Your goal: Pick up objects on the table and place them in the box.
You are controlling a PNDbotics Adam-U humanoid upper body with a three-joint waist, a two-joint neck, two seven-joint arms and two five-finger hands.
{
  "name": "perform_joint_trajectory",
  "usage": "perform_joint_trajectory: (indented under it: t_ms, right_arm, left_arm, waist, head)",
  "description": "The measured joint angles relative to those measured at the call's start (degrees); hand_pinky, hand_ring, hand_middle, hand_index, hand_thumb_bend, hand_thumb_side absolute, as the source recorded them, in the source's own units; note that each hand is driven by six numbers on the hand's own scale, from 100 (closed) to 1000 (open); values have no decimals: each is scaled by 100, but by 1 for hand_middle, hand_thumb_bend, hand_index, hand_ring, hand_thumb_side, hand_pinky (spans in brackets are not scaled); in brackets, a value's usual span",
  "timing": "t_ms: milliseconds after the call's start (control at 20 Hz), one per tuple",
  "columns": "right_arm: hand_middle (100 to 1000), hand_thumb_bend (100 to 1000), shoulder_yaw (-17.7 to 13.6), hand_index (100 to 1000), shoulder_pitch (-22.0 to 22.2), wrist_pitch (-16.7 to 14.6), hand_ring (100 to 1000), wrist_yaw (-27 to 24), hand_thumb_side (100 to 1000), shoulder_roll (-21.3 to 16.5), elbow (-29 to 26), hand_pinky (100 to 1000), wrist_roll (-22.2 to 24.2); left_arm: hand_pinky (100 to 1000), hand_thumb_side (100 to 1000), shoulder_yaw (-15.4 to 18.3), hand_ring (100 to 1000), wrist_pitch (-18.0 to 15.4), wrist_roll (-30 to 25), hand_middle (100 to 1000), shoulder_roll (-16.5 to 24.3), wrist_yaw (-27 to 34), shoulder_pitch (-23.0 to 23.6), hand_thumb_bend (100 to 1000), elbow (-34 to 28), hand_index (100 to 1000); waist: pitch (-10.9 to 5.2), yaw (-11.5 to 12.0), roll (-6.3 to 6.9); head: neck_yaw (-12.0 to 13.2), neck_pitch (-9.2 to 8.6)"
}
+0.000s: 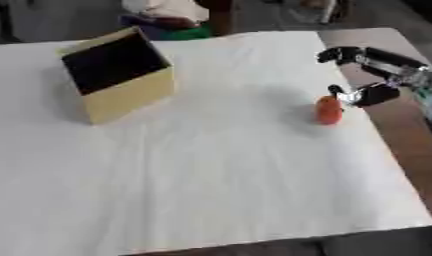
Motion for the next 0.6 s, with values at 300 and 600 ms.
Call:
perform_joint_trajectory:
  t_ms: [300, 600]
  right_arm:
    - [964, 100, 29, 943, -2, -8, 1000, 105, 265, 0, 46, 928, -7]
    - [965, 100, 31, 942, -5, -30, 1000, 162, 268, 0, 71, 930, -30]
  left_arm:
    - [791, 798, 0, 661, -4, -5, 615, 0, -1, 0, 100, 0, 866]
    - [791, 798, 0, 661, -5, -5, 615, 0, -2, 0, 100, 0, 866]
  waist:
    - [0, 20, -4]
    - [-1, 32, -9]
  head:
    - [-5, 0]
    - [-8, 0]
